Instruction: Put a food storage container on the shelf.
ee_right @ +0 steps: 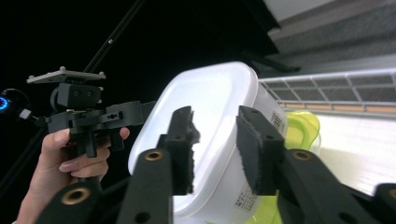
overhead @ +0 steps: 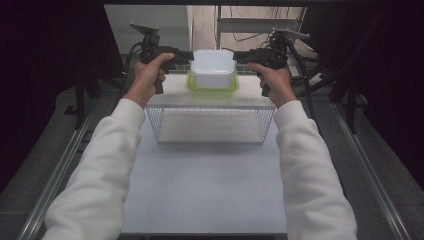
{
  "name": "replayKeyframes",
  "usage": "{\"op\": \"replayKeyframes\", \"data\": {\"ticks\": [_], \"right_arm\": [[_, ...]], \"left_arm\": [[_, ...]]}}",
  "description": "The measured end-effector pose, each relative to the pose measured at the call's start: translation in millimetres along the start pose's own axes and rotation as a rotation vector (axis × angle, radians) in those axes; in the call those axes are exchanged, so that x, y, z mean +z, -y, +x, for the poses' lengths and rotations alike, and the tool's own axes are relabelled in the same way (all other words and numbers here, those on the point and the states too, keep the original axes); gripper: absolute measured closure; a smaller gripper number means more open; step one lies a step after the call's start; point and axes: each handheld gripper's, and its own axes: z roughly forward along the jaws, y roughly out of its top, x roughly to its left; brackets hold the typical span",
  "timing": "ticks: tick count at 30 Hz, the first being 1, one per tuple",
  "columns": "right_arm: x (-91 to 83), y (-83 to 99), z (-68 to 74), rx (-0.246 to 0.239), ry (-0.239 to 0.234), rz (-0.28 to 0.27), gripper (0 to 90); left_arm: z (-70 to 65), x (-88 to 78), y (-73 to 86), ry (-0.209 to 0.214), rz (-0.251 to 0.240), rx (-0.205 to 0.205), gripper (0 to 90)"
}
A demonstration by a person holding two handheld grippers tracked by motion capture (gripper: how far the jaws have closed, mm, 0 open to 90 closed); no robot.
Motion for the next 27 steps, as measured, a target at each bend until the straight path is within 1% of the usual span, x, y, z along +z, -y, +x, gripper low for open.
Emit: {"op": "replayKeyframes", "data": {"ticks": [1,2,4,5,7,10,13,15,16,17,19,20,23,24,25,27], "right_arm": [[-2.1,0.6,1.9,-0.016,0.001,-0.003,60.2],[-4.7,1.4,4.2,-0.035,0.005,-0.009,58.6],[-10.2,4.0,8.7,-0.072,0.006,-0.021,55.1],[-13.1,6.0,10.9,-0.093,0.006,-0.026,53.2],[-19.5,11.5,15.5,-0.145,0.018,-0.027,49.4],[-31.7,24.2,20.1,-0.206,0.045,-0.032,45.5],[-44.8,38.8,19.2,-0.265,0.058,-0.038,42.2],[-53.9,48.5,17.5,-0.291,0.055,-0.032,40.4],[-58.6,53.3,16.7,-0.310,0.052,-0.031,39.8],[-63.9,58.4,15.9,-0.329,0.050,-0.033,39.0],[-74.3,69.5,14.7,-0.356,0.052,-0.034,37.5],[-79.0,75.8,14.2,-0.371,0.055,-0.032,36.5],[-92.2,99.2,14.3,-0.416,0.074,0.004,34.0],[-96.3,108.3,14.2,-0.428,0.076,0.011,33.3],[-100.0,117.7,13.4,-0.437,0.074,0.014,32.7],[-106.5,136.6,10.2,-0.448,0.070,0.019,31.7]], "left_arm": [[-1.5,-3.2,0.3,-0.006,-0.007,0.020,54.6],[-4.0,-6.4,1.2,-0.014,-0.015,0.028,52.0],[-9.2,-13.4,4.5,-0.012,-0.028,0.054,47.8],[-12.1,-17.0,7.0,-0.012,-0.032,0.071,46.1],[-19.6,-24.1,13.8,-0.028,-0.033,0.117,43.7],[-28.6,-34.5,26.5,-0.034,-0.010,0.190,41.3],[-35.3,-48.3,42.6,-0.057,0.004,0.257,38.5],[-38.7,-57.6,56.6,-0.058,0.006,0.289,36.7],[-40.3,-62.2,64.5,-0.064,0.008,0.301,35.9],[-41.7,-66.9,72.9,-0.070,0.009,0.321,34.8],[-42.5,-74.6,90.6,-0.101,0.004,0.356,33.1],[-41.6,-77.6,99.9,-0.107,-0.001,0.363,32.2],[-35.5,-85.8,128.5,-0.092,-0.014,0.364,30.7],[-32.6,-87.1,138.7,-0.100,-0.018,0.369,30.7],[-29.1,-87.2,149.1,-0.115,-0.007,0.377,30.7],[-20.5,-87.0,169.1,-0.127,0.006,0.374,30.5]]}}
